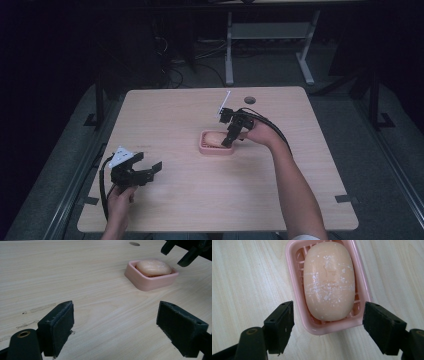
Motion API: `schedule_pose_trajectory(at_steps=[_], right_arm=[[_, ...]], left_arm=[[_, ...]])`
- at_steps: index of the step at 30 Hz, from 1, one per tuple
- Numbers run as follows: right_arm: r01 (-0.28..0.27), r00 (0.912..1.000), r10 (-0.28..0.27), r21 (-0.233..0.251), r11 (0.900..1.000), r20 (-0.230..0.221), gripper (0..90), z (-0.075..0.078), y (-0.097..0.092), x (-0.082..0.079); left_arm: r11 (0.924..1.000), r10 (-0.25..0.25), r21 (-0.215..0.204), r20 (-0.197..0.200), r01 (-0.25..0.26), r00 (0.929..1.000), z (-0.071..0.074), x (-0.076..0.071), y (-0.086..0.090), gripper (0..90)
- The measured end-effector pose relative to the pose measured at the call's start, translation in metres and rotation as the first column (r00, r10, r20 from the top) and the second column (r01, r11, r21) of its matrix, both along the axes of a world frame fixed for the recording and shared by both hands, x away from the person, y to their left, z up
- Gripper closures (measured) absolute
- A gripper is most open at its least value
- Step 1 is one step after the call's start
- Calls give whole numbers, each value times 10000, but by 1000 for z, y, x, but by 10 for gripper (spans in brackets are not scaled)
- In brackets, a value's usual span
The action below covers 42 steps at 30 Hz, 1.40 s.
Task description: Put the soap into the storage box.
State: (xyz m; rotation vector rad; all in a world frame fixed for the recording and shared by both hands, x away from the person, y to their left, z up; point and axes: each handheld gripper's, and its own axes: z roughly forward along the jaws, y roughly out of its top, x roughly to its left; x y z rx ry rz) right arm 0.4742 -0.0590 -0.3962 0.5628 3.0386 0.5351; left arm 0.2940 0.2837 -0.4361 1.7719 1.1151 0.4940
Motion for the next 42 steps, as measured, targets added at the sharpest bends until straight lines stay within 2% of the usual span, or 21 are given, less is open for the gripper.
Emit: schedule_pose_trajectory(at_steps=[9, 20, 27, 39, 42], right_arm=[[125, 9999, -125, -45, 9999, -57, 243, 0, -8, -6], [226, 9997, -227, 128, 9997, 51, 242, 1, -22, -14], [221, 9998, -221, 18, 9998, 22, 241, 1, -28, -18], [367, 9993, -368, 257, 9990, 24, 241, 1, -40, -30], [423, 9991, -423, 124, 9990, -9, 237, 0, -44, -32]], left_arm=[[10000, 3, 9, -17, -3, 10000, 0, 0, 0, 142], [10000, -9, 15, -11, 9, 10000, 0, -1, -1, 142], [10000, -24, 70, 29, 24, 10000, -1, 0, -2, 143], [9999, -56, 156, -8, 56, 10000, 0, -1, -2, 142], [9998, -71, 158, -8, 71, 10000, 0, -1, -2, 142]])
